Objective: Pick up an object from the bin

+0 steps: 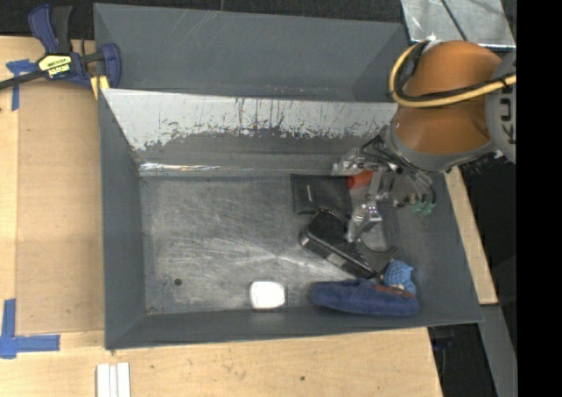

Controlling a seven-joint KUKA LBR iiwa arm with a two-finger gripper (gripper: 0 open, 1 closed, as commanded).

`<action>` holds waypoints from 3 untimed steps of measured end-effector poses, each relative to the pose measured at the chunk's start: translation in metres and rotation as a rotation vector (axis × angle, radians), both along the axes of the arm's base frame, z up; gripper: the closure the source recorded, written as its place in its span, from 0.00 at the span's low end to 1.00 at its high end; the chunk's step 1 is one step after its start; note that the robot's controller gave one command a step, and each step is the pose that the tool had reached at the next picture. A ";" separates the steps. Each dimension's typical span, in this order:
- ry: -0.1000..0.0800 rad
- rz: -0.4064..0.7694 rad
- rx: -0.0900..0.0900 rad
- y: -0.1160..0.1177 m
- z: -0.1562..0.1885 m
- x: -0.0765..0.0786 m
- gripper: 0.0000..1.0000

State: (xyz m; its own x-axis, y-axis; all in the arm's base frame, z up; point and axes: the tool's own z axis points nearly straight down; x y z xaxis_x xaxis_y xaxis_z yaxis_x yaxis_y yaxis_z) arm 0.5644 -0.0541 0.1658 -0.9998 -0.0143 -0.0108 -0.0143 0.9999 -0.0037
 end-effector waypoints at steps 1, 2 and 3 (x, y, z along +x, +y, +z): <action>0.001 0.140 0.005 0.001 -0.051 0.014 0.00; 0.000 0.122 0.006 -0.002 -0.054 0.018 0.00; 0.001 0.629 -0.004 -0.030 0.018 0.063 0.00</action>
Offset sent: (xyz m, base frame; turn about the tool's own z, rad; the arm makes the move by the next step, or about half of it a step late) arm 0.0176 -0.0048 -0.0958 -0.1966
